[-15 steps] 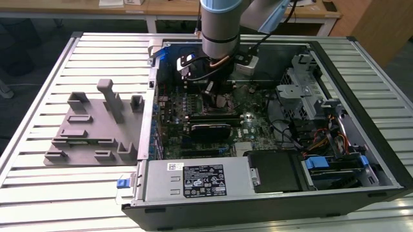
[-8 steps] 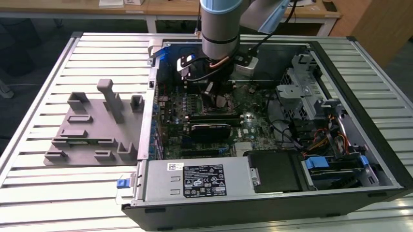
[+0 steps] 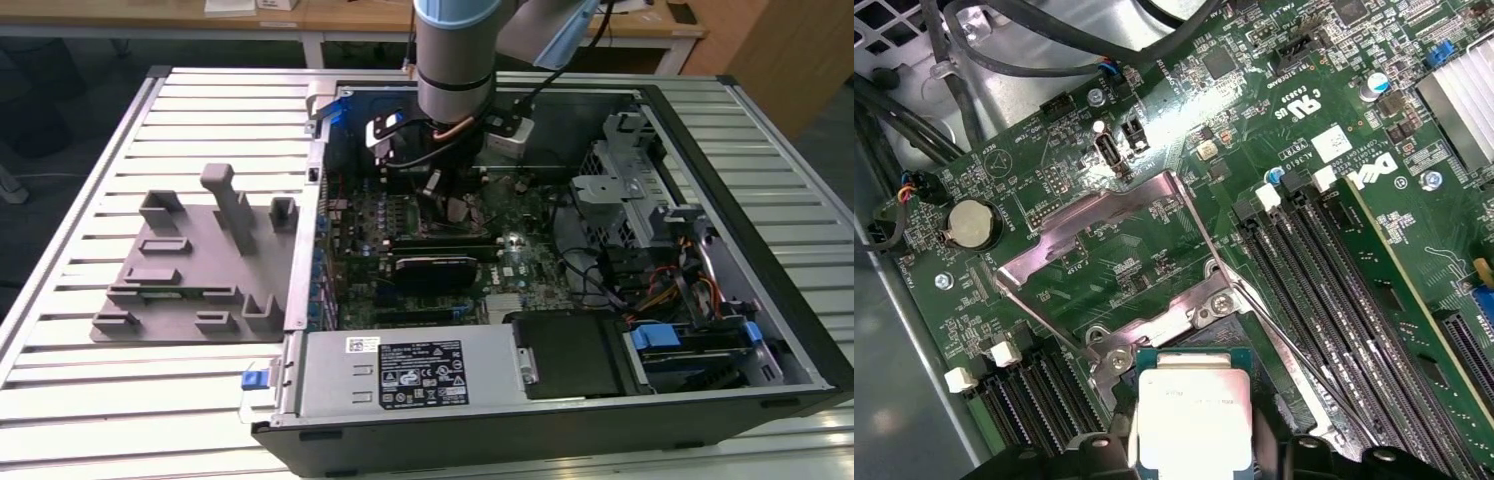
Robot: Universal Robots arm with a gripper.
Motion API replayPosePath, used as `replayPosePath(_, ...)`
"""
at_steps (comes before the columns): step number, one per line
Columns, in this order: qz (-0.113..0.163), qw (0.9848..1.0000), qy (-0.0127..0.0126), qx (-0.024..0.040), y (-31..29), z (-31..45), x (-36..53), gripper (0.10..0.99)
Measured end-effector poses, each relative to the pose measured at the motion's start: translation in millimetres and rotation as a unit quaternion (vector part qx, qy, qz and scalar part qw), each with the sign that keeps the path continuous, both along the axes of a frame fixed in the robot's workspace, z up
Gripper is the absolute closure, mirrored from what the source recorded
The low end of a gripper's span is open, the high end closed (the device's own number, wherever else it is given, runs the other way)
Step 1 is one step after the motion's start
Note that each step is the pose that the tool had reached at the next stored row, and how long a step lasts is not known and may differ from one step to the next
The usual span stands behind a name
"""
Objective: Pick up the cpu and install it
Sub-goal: 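Place the cpu into insertion slot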
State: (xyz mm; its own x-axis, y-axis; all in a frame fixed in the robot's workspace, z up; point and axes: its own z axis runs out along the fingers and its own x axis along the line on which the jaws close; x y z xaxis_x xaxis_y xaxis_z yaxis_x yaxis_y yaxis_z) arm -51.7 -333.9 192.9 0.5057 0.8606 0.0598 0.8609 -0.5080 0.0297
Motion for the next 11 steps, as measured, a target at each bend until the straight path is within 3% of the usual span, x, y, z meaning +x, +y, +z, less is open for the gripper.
replayPosePath(1, 0.000, 1.0000, 0.0000, 0.0000, 0.0, 0.0, 0.0, 0.549)
replayPosePath(7, 0.000, 1.0000, -0.0001, 0.0001, 0.0, 0.0, 0.0, 0.549)
replayPosePath(11, 0.000, 1.0000, -0.0001, 0.0001, 0.0, 6.9, 0.0, 0.549)
